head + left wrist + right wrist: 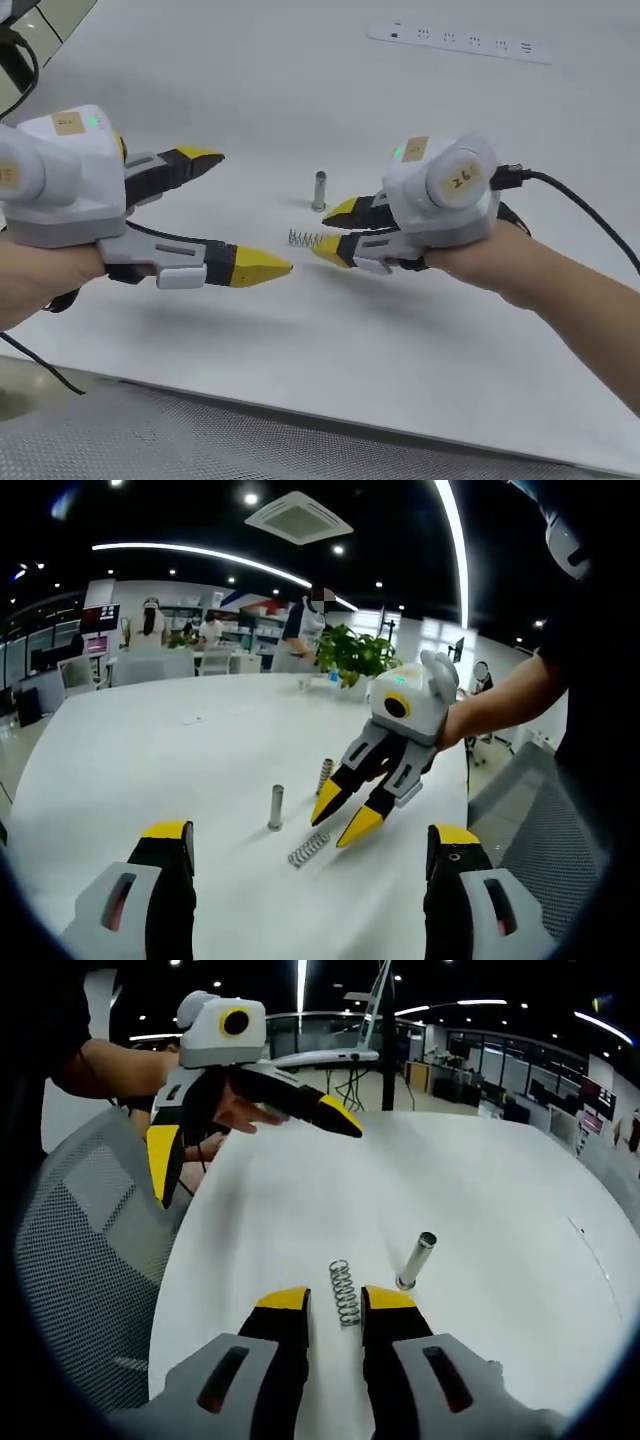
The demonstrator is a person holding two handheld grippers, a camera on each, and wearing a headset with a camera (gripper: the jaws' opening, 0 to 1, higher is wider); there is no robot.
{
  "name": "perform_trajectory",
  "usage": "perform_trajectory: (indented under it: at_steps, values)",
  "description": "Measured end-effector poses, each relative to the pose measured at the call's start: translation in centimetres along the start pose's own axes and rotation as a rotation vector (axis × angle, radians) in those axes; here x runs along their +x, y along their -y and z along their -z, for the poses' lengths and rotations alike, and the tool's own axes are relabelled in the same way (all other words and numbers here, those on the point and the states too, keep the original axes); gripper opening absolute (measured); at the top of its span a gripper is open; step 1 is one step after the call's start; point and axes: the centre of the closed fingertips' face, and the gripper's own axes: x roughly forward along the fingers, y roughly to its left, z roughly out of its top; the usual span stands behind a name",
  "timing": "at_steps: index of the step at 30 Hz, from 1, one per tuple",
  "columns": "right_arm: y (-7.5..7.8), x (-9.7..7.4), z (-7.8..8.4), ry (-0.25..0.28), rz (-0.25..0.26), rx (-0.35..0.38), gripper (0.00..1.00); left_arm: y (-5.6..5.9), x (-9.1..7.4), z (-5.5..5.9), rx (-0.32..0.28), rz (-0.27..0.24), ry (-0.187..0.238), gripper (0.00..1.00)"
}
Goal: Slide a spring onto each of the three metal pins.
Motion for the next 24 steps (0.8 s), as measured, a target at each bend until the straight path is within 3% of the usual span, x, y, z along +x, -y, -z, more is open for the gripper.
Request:
perform_trajectory:
  at_steps: [24]
  values:
    - [0.7,1.5,1.6,-0.066,0.004,-0.024,0.15,0.1,-0.3,0.1,-0.006,-0.001,-0.007,0.93]
